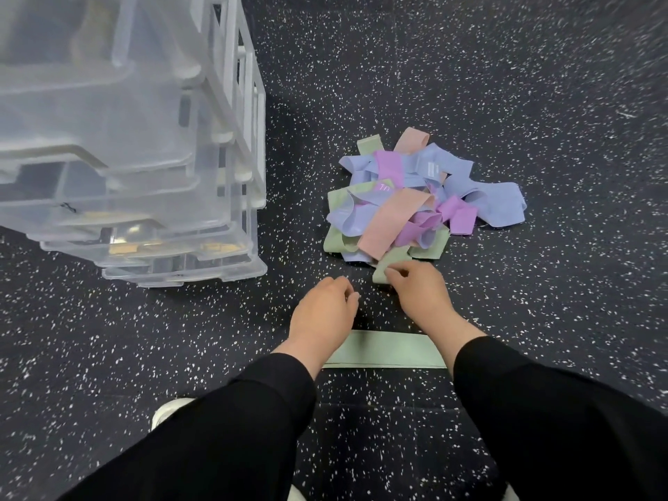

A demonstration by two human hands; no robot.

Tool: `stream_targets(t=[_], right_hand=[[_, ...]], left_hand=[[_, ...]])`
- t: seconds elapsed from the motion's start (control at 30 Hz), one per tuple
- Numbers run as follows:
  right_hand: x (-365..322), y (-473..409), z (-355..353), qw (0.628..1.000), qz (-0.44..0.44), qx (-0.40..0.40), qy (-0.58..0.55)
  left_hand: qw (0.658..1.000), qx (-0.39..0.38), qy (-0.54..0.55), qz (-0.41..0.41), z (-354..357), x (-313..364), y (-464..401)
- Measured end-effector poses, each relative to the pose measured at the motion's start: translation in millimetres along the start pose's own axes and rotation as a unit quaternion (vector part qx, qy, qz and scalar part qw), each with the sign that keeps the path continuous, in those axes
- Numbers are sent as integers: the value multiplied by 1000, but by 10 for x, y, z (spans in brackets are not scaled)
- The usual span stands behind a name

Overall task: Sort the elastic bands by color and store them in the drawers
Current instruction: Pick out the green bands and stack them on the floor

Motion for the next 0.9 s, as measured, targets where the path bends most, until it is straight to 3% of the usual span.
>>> stream_targets(t=[0.13,0.3,0.67,0.9], right_hand=[[-151,-28,-394,991,33,95,-93],[-329,-32,-1101,950,60,212,-223],[-1209,306,-2225,944,-116,116,-287],[-1557,488,-2483,944,-200,56,-258]], left_hand=[[1000,21,19,9,-105,116,-37],[996,55,59,36,-331,378,-48],[959,91,264,53,-1110,1191,26],[921,-8,376,104,-1226,1612,108]])
Point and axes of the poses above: each hand's wrist, its own y-axis away from the middle knuckle, its own z-axis out of the palm, x = y × z, the point moved 8 cm from there along -y, towards the middle knuckle, and after that the axes turned 13 degrees about x, right-handed, at the moved point
